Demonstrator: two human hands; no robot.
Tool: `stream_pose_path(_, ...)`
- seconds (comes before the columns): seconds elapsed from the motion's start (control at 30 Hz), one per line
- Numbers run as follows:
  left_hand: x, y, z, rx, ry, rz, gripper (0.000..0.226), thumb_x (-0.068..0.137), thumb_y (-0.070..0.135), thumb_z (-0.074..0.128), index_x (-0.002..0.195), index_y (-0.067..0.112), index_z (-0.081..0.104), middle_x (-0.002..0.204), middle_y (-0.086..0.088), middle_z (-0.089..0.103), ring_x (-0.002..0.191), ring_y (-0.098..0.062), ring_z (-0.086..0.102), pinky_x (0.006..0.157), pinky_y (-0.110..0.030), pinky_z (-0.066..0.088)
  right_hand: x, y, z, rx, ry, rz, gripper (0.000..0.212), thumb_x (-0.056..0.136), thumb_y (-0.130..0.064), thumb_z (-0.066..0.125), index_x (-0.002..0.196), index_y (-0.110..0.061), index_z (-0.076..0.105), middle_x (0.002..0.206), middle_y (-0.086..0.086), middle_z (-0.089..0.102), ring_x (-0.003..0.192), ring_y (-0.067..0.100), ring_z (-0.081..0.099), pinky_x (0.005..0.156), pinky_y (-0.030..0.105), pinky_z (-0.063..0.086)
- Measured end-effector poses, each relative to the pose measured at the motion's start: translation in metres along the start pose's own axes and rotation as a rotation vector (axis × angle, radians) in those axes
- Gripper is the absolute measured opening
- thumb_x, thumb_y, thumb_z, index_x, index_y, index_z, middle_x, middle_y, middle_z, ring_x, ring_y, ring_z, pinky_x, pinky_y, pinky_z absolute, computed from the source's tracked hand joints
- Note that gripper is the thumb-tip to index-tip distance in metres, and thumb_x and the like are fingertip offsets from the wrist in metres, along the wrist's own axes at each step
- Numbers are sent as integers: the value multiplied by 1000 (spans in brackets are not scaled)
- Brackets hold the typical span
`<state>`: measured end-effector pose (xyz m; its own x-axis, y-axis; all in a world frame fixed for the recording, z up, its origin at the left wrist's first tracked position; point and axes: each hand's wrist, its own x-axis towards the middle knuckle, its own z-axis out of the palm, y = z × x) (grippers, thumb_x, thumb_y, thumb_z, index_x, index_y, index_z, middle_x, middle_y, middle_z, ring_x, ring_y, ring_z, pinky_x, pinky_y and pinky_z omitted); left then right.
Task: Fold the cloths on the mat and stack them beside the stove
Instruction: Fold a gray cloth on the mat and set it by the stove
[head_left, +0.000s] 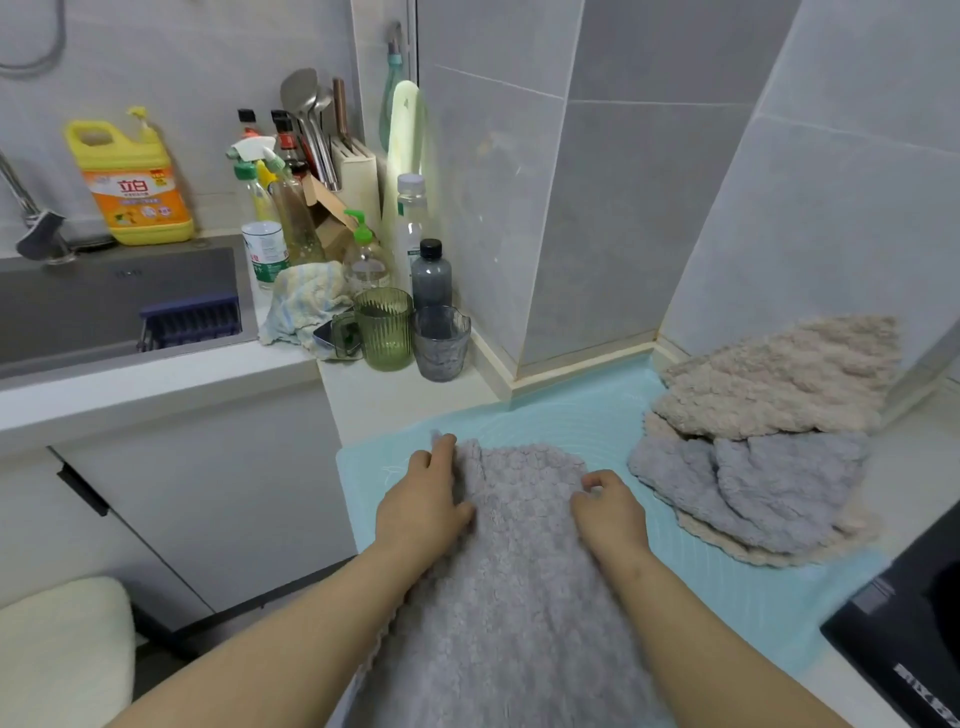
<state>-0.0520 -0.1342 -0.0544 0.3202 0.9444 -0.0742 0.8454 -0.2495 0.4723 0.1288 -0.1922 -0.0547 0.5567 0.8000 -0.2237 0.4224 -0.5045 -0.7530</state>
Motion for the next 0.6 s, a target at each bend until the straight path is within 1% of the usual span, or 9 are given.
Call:
stream_pose_path(0.13,28,-6,7,31,68,-75,61,93,25,46,145,23,15,108,-3,56,88,-25,57,62,-30,41,26,-6,14,87,-62,89,53,95,-16,44,144,-14,27,131,14,50,95,26,55,68,25,44)
stream_pose_path(0.17,35,-9,7,-30,64,-108,57,93,25,45,144,22,19,103,-3,59,86,-25,57,62,-30,40,31,-8,18,91,-69,114,52,94,-17,46,143,-13,29,130,14,52,99,28,56,72,26,45)
stream_pose_path(0.2,40,-12,5,-124,46,-147,53,93,23,46,141,20,25,99,-3,60,86,-25,57,63,-30,40,37,-7,22,83,-69,129,44,93,-17,46,136,-12,39,122,14,57,95,28,58,73,28,45)
stream_pose_path(0.27,49,-17,-1,-307,18,-218,35,89,17,52,124,18,47,88,0,60,81,-22,57,63,-28,42,46,-7,25,52,-44,144,18,90,-14,44,102,-8,56,97,15,64,73,23,55,64,28,44)
stream_pose_path(0.33,54,-23,-9,-381,41,-223,7,86,16,57,91,21,59,77,4,60,76,-19,57,65,-27,44,52,-7,24,90,1,148,15,90,-10,41,82,-8,53,83,14,64,59,21,50,56,28,42)
stream_pose_path(0.37,57,-26,-14,-417,63,-217,10,86,17,60,78,23,59,73,4,61,73,-19,58,65,-25,44,53,-8,21,153,28,146,15,91,-9,40,82,-7,52,78,13,64,55,20,49,53,27,42)
stream_pose_path(0.43,65,-31,-25,-499,109,-219,20,84,12,63,68,23,58,68,2,61,68,-19,58,61,-23,43,57,-8,12,272,114,131,15,93,-8,38,93,-4,53,77,10,63,52,20,50,49,25,40)
stream_pose_path(0.5,77,-37,-34,-537,148,-253,22,83,8,61,67,22,58,68,0,62,68,-21,57,61,-24,42,61,-6,3,297,183,111,18,94,-9,39,103,-3,54,80,9,63,54,20,54,50,27,42)
stream_pose_path(0.6,87,-45,-37,-540,200,-291,21,85,5,57,71,20,57,72,-1,62,76,-26,59,71,-34,53,63,-3,-5,324,198,94,33,96,-11,40,127,-11,47,88,12,64,66,24,62,64,36,50)
